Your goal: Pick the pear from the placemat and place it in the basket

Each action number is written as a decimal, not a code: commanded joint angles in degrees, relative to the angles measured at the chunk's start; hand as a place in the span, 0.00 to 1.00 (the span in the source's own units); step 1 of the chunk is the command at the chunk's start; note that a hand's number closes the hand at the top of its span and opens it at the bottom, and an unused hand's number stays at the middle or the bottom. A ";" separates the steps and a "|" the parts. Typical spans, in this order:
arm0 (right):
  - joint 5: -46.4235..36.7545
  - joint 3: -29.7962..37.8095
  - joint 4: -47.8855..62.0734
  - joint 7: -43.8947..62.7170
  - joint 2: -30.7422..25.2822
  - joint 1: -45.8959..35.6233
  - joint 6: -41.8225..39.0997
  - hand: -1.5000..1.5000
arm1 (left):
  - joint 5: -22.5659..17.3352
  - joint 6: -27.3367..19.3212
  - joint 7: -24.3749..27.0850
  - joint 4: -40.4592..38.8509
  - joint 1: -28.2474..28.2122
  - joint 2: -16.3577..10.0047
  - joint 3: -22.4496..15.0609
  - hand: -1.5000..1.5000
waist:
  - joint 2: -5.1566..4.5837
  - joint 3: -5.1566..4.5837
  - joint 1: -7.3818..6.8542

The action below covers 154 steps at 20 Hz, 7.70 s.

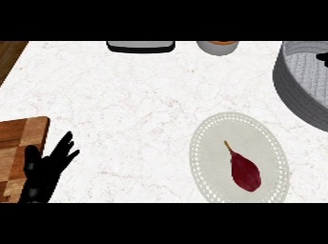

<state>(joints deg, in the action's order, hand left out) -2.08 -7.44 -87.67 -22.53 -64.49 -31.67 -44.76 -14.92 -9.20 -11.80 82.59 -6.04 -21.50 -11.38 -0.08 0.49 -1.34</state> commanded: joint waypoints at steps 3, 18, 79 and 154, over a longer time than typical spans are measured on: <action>-4.44 -4.35 1.39 -11.07 1.65 2.40 -2.59 0.00 | 0.39 0.51 -0.41 -3.24 -0.39 0.53 0.55 0.50 | -0.25 -0.44 0.47; -11.33 -12.51 -0.05 -5.55 14.79 5.78 8.27 0.00 | 1.37 1.24 -4.18 0.16 -1.28 0.64 2.69 0.50 | 0.08 -0.49 0.80; -54.31 -15.54 22.83 -21.47 41.97 13.22 32.71 1.00 | 8.68 8.63 -4.21 0.84 -2.84 6.71 10.18 0.50 | 0.05 -0.47 0.91; -1.30 19.30 66.96 -7.91 10.59 -16.79 11.41 1.00 | 11.43 11.27 -3.93 -3.27 1.89 9.69 12.60 0.50 | -0.99 -0.34 -1.25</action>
<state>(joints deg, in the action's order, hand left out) -1.19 12.45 -24.99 -25.62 -54.95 -47.76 -33.21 -2.75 0.84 -16.21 83.58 -4.73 -11.05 -0.23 -0.72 0.46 -2.87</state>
